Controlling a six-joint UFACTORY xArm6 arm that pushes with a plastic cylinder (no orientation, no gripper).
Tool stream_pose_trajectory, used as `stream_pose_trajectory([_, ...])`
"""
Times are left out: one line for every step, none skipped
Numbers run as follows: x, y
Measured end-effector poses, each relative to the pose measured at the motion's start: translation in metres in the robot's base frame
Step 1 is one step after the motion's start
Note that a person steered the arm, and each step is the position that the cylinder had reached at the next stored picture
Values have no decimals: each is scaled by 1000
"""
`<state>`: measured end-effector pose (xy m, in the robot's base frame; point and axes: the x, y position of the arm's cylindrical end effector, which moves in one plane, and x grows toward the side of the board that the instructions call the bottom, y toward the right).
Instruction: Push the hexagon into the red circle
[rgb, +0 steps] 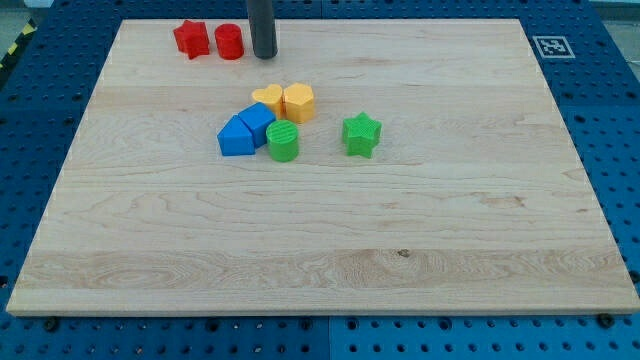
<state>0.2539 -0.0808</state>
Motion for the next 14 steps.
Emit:
stream_pose_trajectory([-20,-12])
stream_pose_trajectory([-22,-41])
stream_pose_trajectory([-22,-37])
stream_pose_trajectory([-20,4])
stream_pose_trajectory([4,54])
stream_pose_trajectory([46,110])
stream_pose_trajectory([92,137])
stream_pose_trajectory([128,134])
stream_pose_trajectory([166,116])
stream_pose_trajectory([174,77])
stream_pose_trajectory([130,69])
stream_pose_trajectory([87,66])
stream_pose_trajectory([99,75])
stream_pose_trajectory([129,72])
